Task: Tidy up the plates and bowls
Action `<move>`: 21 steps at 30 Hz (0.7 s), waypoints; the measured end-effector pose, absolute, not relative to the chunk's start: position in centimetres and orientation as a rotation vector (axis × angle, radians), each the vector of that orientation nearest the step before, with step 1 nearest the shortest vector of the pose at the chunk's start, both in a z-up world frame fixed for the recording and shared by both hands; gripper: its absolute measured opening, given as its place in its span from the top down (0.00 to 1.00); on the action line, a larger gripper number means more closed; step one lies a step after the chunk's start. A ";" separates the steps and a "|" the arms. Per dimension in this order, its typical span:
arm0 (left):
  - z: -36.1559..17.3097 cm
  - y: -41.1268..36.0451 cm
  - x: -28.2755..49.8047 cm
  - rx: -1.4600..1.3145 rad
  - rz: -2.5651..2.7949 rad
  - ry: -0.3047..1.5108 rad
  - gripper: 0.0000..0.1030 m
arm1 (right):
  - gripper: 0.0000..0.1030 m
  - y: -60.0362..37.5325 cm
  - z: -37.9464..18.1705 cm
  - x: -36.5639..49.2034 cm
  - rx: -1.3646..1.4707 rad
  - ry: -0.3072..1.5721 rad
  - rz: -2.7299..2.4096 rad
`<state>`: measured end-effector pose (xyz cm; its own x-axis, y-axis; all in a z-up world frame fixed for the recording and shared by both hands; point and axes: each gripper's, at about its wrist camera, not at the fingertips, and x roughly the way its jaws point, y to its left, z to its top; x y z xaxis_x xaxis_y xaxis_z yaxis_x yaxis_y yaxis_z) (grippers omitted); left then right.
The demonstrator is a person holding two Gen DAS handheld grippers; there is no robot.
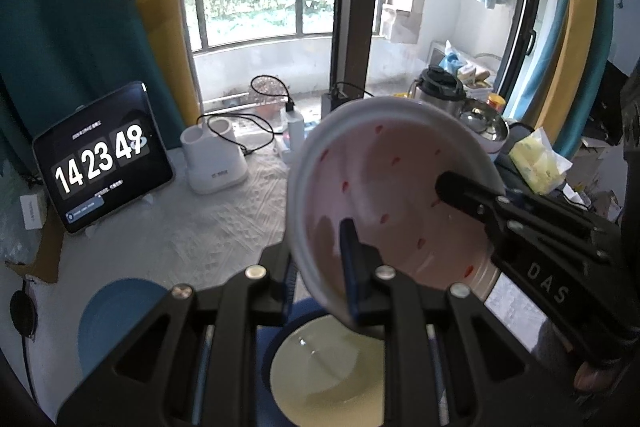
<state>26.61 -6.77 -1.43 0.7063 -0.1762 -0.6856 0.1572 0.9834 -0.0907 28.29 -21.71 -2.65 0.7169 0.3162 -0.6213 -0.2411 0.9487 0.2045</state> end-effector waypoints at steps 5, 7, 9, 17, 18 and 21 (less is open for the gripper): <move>-1.3 -6.3 25.2 -0.030 -0.184 0.755 0.81 | 0.90 -21.2 -2.3 26.8 0.102 0.704 0.315; -1.4 -6.1 24.6 -0.031 -0.181 0.752 0.81 | 0.90 -21.0 -2.4 26.4 0.099 0.706 0.318; -1.6 -6.0 24.1 -0.035 -0.180 0.754 0.81 | 0.90 -20.8 -2.5 26.0 0.098 0.710 0.320; -2.7 -5.5 22.3 -0.042 -0.173 0.771 0.81 | 0.90 -20.0 -3.6 24.3 0.088 0.736 0.325; -3.0 -5.5 22.1 -0.044 -0.173 0.775 0.81 | 0.90 -20.0 -3.8 24.2 0.090 0.742 0.325; -3.6 -5.3 21.6 -0.051 -0.174 0.787 0.81 | 0.90 -19.9 -4.3 23.6 0.090 0.754 0.327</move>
<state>21.57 -5.29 -3.64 0.6925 -0.1751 -0.6998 0.1368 0.9844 -0.1109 23.64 -19.90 -4.33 0.6809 0.3228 -0.6574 -0.2587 0.9458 0.1964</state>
